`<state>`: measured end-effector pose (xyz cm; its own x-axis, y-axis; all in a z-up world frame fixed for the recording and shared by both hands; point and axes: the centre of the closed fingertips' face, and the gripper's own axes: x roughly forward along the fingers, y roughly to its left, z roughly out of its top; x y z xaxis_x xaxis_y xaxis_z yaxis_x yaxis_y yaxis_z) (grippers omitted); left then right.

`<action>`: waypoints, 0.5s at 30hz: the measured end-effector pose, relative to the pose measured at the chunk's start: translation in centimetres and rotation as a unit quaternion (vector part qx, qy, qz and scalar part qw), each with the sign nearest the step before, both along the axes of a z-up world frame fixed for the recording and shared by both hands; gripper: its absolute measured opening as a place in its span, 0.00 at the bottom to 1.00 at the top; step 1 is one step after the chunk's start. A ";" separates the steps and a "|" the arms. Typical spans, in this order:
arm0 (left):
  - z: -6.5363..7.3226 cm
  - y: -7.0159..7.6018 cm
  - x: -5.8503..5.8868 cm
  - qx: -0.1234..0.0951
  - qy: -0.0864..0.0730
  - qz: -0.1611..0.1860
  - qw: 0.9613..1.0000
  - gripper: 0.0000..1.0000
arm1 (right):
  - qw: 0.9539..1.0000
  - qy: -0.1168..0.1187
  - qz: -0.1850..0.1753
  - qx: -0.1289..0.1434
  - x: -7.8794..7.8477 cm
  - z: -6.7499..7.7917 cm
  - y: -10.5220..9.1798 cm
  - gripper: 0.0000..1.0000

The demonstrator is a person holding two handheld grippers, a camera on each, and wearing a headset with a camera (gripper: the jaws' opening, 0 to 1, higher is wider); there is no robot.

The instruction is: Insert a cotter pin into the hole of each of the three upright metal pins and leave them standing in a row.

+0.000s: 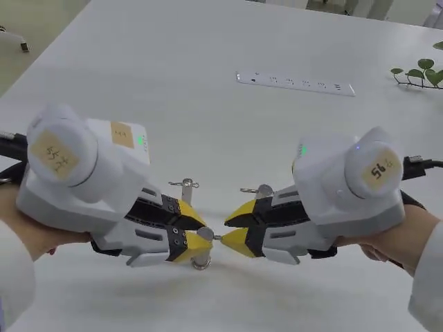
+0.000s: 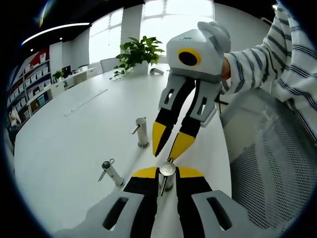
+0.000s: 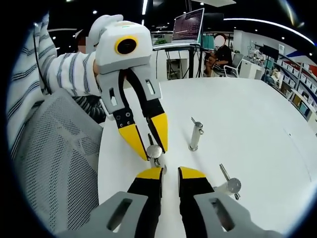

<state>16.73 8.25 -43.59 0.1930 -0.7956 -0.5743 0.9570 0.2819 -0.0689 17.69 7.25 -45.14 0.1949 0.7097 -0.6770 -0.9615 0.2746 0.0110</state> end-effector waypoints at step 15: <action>-0.1 0.4 -0.1 -0.007 0.005 0.011 1.000 0.11 | 1.000 0.008 -0.012 0.006 -0.8 -1.0 0.0 0.13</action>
